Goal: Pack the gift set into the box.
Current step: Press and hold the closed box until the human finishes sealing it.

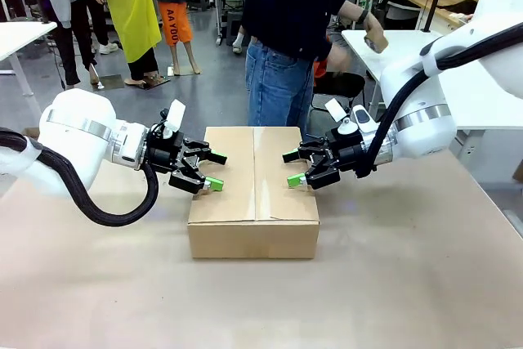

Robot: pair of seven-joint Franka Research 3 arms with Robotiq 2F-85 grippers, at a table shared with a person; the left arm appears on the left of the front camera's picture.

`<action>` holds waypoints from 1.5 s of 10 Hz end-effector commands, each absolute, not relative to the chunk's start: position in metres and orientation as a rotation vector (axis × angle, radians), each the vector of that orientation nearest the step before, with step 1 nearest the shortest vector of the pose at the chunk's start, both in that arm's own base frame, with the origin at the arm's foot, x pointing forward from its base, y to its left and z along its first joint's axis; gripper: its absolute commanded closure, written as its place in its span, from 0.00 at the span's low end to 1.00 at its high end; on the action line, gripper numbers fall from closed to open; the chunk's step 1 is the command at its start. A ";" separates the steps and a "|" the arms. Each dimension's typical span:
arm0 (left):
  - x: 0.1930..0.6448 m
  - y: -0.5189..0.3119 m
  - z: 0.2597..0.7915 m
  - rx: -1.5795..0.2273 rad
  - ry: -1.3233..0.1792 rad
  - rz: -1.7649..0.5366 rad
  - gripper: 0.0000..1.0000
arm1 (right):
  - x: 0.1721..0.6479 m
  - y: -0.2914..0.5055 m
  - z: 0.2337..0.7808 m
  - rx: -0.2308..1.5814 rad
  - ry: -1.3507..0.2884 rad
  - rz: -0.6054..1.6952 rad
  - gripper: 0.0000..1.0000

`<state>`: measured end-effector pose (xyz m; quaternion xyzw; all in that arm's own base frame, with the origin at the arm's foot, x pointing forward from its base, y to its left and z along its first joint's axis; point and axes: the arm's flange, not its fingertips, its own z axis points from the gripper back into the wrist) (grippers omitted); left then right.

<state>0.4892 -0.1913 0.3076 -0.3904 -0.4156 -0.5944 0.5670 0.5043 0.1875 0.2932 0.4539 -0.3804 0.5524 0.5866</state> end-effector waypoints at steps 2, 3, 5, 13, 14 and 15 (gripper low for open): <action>0.488 -0.191 0.305 -0.910 -0.984 -1.405 0.00 | 0.504 0.186 0.291 1.060 -0.866 1.272 0.00; 0.488 -0.191 0.305 -0.910 -0.984 -1.405 0.00 | 0.504 0.186 0.291 1.060 -0.866 1.272 0.00; 0.488 -0.191 0.305 -0.910 -0.984 -1.405 0.00 | 0.504 0.186 0.291 1.060 -0.866 1.272 0.00; 0.488 -0.191 0.305 -0.910 -0.984 -1.405 0.00 | 0.504 0.186 0.291 1.060 -0.866 1.272 0.00; 0.488 -0.191 0.305 -0.910 -0.984 -1.405 0.00 | 0.504 0.186 0.291 1.060 -0.866 1.272 0.00; 0.488 -0.191 0.305 -0.910 -0.984 -1.405 0.00 | 0.504 0.186 0.291 1.060 -0.866 1.272 0.00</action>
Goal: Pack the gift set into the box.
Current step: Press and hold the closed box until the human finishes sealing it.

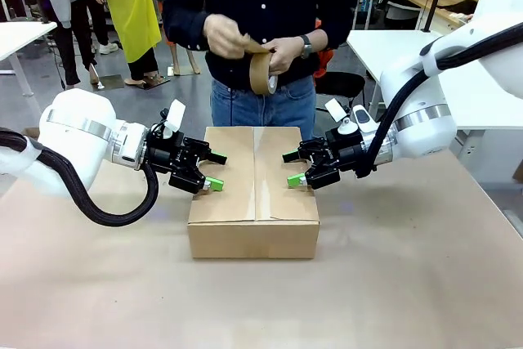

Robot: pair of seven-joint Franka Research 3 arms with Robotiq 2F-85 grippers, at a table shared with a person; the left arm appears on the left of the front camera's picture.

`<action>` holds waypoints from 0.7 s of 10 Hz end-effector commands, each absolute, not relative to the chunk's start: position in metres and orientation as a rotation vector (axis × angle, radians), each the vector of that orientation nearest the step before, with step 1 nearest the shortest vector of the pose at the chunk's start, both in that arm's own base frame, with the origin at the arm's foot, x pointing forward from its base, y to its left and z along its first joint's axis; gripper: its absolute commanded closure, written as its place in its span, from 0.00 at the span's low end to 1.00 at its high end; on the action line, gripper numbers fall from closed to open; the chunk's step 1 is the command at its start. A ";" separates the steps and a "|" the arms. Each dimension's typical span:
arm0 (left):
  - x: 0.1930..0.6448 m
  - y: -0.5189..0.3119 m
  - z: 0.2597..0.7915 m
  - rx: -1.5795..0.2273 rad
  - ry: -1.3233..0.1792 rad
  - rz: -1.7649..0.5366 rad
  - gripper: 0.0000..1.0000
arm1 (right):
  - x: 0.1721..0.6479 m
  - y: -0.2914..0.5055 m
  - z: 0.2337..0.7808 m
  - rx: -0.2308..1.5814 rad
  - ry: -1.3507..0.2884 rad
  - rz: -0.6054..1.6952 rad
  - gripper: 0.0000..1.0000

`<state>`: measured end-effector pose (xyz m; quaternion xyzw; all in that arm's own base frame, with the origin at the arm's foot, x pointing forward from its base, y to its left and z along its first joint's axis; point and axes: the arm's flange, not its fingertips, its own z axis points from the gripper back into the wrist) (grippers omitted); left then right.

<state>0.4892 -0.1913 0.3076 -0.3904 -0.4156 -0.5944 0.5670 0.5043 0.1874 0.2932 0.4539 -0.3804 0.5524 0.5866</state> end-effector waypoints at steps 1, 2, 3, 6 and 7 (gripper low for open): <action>0.488 -0.191 0.305 -0.910 -0.984 -1.405 0.00 | 0.504 0.186 0.291 1.060 -0.866 1.272 0.00; 0.488 -0.191 0.305 -0.910 -0.984 -1.405 0.00 | 0.504 0.186 0.291 1.060 -0.866 1.272 0.00; 0.488 -0.191 0.305 -0.910 -0.984 -1.405 0.00 | 0.504 0.186 0.291 1.060 -0.866 1.272 0.00; 0.488 -0.191 0.305 -0.910 -0.984 -1.405 0.00 | 0.504 0.186 0.291 1.060 -0.866 1.272 0.00; 0.488 -0.191 0.305 -0.910 -0.984 -1.405 0.00 | 0.504 0.186 0.291 1.060 -0.866 1.272 0.00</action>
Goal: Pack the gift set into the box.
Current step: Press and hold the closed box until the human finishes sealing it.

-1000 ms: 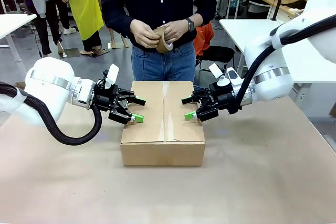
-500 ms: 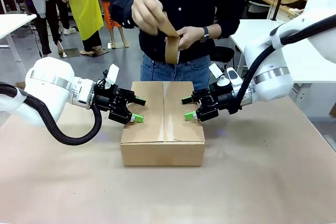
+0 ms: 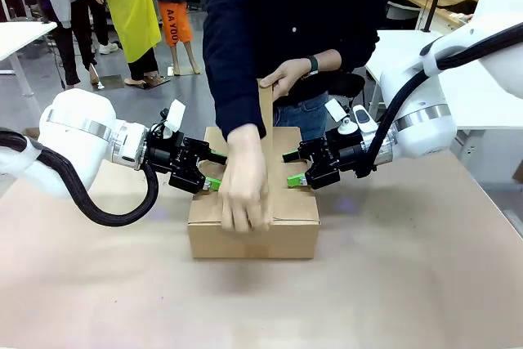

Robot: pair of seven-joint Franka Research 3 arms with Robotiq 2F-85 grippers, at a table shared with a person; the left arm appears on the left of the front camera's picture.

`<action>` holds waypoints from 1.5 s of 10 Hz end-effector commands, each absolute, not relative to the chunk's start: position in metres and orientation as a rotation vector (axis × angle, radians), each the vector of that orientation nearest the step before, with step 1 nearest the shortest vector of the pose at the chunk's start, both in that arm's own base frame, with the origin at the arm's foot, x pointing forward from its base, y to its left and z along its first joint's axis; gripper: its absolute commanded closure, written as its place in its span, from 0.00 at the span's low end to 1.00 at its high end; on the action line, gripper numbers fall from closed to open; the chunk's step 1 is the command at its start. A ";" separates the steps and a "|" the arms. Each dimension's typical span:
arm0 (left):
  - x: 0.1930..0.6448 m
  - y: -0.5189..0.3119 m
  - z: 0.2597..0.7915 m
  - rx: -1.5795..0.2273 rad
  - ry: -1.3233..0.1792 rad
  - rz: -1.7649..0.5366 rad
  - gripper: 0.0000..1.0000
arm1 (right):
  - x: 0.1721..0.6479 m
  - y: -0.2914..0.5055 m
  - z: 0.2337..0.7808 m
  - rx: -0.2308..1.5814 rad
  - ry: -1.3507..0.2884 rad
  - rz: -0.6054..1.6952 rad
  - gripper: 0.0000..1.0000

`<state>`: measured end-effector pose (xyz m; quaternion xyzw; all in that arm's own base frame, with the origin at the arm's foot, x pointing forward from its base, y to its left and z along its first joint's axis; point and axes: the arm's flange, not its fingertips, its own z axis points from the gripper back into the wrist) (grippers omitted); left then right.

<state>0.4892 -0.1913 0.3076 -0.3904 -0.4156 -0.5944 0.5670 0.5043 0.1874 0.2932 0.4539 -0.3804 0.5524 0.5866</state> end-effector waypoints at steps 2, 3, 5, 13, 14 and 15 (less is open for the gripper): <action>0.488 -0.191 0.305 -0.910 -0.984 -1.405 0.00 | 0.504 0.186 0.291 1.060 -0.866 1.272 0.00; 0.488 -0.191 0.305 -0.910 -0.984 -1.405 0.00 | 0.504 0.186 0.291 1.060 -0.866 1.272 0.00; 0.488 -0.191 0.305 -0.910 -0.984 -1.405 0.00 | 0.504 0.186 0.291 1.060 -0.866 1.272 0.00; 0.488 -0.191 0.305 -0.910 -0.984 -1.405 0.00 | 0.504 0.186 0.291 1.060 -0.866 1.272 0.00; 0.488 -0.191 0.305 -0.910 -0.984 -1.405 0.00 | 0.504 0.186 0.291 1.060 -0.866 1.272 0.00; 0.488 -0.191 0.305 -0.910 -0.984 -1.405 0.00 | 0.504 0.186 0.291 1.060 -0.866 1.272 0.00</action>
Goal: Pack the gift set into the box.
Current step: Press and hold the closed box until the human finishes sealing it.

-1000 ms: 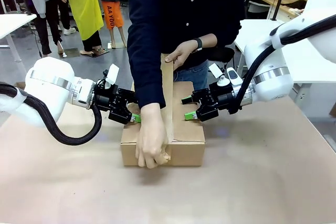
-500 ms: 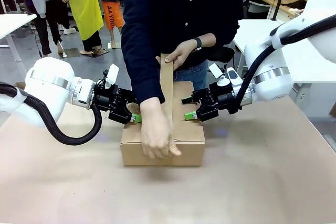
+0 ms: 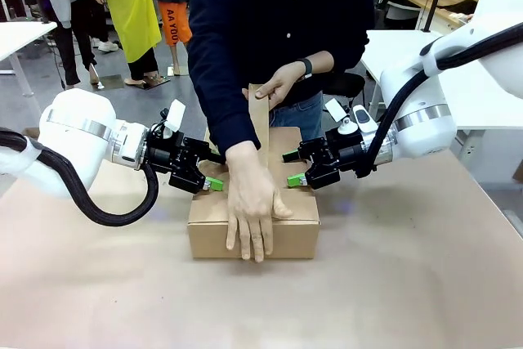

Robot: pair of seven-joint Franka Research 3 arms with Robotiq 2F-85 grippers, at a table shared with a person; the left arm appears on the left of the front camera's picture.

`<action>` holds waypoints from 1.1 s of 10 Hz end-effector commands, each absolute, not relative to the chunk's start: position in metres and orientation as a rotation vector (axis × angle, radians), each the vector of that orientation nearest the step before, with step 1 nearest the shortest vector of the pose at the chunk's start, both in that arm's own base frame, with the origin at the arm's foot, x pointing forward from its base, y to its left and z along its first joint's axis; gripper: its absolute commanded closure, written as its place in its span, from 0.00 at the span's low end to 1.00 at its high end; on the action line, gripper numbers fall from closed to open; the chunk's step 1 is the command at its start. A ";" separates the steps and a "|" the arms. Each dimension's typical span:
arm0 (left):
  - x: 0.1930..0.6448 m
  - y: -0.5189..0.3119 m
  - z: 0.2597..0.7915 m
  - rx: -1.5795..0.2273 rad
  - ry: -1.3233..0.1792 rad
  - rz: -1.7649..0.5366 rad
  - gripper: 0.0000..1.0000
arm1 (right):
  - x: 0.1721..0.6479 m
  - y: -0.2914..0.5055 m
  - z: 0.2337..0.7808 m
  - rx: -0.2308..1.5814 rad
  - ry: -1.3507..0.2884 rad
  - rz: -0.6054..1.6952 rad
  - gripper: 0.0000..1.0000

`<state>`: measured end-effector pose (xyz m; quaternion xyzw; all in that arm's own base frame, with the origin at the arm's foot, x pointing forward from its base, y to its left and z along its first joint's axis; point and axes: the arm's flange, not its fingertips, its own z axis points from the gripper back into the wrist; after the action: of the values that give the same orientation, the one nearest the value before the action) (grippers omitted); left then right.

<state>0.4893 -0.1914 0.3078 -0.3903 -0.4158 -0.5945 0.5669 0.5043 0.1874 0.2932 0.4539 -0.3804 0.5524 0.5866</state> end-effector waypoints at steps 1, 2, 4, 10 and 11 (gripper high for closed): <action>0.488 -0.191 0.305 -0.910 -0.984 -1.405 0.00 | 0.504 0.186 0.291 1.060 -0.866 1.272 0.00; 0.488 -0.191 0.305 -0.910 -0.984 -1.405 0.00 | 0.504 0.186 0.291 1.060 -0.866 1.272 0.00; 0.488 -0.191 0.305 -0.910 -0.984 -1.405 0.00 | 0.504 0.186 0.291 1.060 -0.866 1.272 0.00; 0.488 -0.191 0.305 -0.910 -0.984 -1.405 0.00 | 0.504 0.186 0.291 1.060 -0.866 1.272 0.00; 0.488 -0.191 0.305 -0.910 -0.984 -1.405 0.00 | 0.504 0.186 0.291 1.060 -0.866 1.272 0.00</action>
<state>0.4893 -0.1913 0.3073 -0.3905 -0.4155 -0.5943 0.5672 0.5043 0.1873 0.2925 0.4542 -0.3799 0.5521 0.5870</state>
